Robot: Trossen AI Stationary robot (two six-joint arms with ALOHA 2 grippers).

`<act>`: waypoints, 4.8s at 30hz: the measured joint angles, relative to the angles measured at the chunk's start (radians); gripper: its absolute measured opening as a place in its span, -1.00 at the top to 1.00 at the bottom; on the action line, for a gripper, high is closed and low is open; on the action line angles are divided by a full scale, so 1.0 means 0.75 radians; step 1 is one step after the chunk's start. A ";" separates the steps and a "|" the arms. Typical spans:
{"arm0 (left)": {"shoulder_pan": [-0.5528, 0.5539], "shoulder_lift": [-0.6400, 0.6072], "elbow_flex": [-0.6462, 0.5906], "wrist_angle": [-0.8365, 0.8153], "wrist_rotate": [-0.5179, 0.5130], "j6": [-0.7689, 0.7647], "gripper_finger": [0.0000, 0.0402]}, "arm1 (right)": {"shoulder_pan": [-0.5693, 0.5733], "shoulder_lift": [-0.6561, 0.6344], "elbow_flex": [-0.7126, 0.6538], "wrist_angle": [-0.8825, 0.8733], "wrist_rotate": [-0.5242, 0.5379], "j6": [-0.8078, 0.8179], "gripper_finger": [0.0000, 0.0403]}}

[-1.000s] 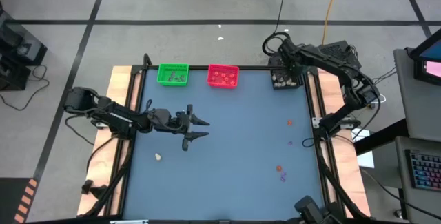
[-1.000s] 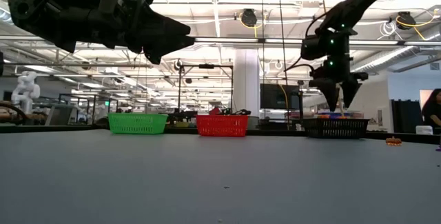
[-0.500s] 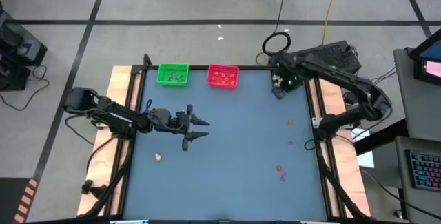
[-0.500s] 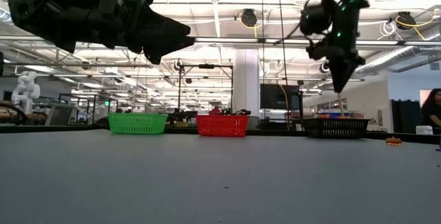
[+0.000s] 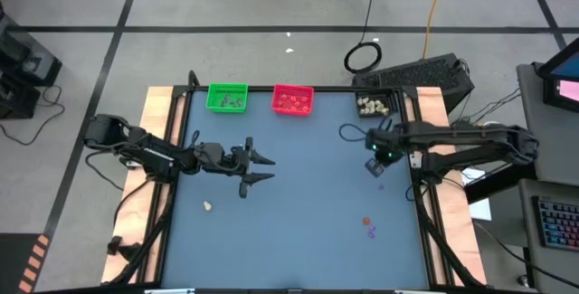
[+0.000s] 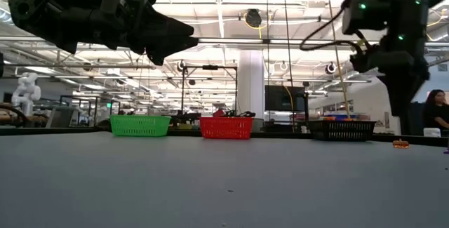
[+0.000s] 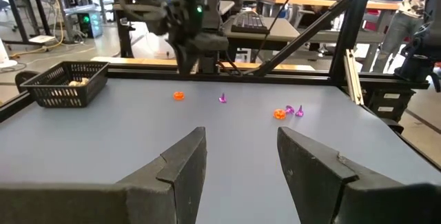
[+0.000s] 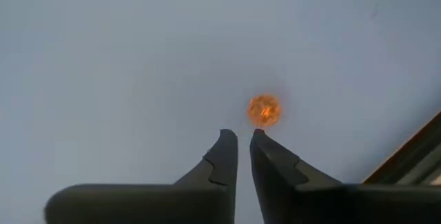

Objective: Sort Halloween decoration
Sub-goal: Put the orange pumpkin toy into the red bin

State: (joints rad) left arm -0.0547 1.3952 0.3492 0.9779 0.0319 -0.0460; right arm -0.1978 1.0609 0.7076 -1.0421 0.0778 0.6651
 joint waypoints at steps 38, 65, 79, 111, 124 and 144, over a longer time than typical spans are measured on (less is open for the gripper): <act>0.000 0.000 0.000 0.000 -0.005 -0.001 0.08 | 0.055 0.197 -0.186 0.268 0.147 0.043 0.99; 0.082 0.027 0.073 -0.407 -0.166 -0.490 0.08 | 0.270 0.145 -0.183 0.226 0.280 0.248 1.00; 0.270 0.331 0.423 -0.602 0.159 -0.518 0.08 | 0.254 0.246 -0.188 0.558 0.207 0.099 1.00; 0.384 0.774 0.999 -0.832 0.608 -0.686 0.08 | 0.493 0.379 -0.078 0.575 0.280 -0.103 0.97; 0.397 0.796 1.048 -0.998 0.596 -0.557 0.08 | 0.491 0.517 -0.078 0.895 0.276 -0.247 1.00; 0.405 0.796 1.047 -1.037 0.561 -0.477 0.08 | 0.493 0.411 -0.077 0.658 0.280 -0.207 1.00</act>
State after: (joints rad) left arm 0.2493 1.9919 1.1343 0.2004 0.4524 -0.4038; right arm 0.1719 1.3691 0.6498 -0.5489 0.2878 0.5096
